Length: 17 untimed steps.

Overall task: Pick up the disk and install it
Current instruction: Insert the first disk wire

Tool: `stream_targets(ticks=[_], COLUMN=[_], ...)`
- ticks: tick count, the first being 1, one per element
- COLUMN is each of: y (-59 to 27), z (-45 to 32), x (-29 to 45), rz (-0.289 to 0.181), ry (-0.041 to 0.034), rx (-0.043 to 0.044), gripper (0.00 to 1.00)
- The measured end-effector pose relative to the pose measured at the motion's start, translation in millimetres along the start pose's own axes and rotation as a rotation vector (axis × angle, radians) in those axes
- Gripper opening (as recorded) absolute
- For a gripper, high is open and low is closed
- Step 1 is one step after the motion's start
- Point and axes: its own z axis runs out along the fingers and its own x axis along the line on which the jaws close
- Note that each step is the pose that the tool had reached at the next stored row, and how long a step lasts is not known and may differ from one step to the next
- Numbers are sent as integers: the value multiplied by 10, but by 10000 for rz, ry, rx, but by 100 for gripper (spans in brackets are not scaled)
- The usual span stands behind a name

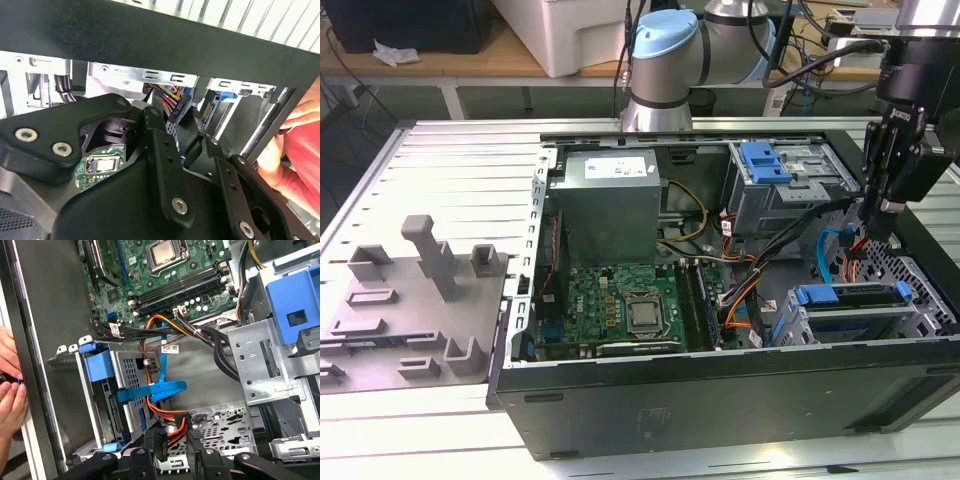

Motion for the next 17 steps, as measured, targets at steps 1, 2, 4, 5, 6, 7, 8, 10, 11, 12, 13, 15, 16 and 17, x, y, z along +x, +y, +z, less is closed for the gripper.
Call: stream_targets(ticks=[1, 2, 4, 5, 6, 7, 8, 10, 11, 12, 13, 15, 16, 17], y=[-5, -17, -43, -54, -66, -70, -71, -68, -67, -67, -68, -80, -95, -110], z=[0, 0, -1, -2, -3, -2, -1, 4, 6, 7, 10, 12, 10, 9], x=[-5, -10, -26, -36, -51, -66, -78, -98, -109, -119, -129, -156, -166, -175], rz=[-7, -42, -86, -101, -113, -119, -123, -122, -122, -122, -122, -125, -126, -126], ry=[12, 62, 238, 336, 430, 493, 535, 574, 588, 601, 612, 666, 717, 773], rx=[-45, -134, -248, -282, -309, -325, -330, -330, -331, -330, -333, -340, -341, -340], gripper=[39, 39, 39, 39, 39, 39, 39, 39, 39, 39, 39, 39, 39, 39])
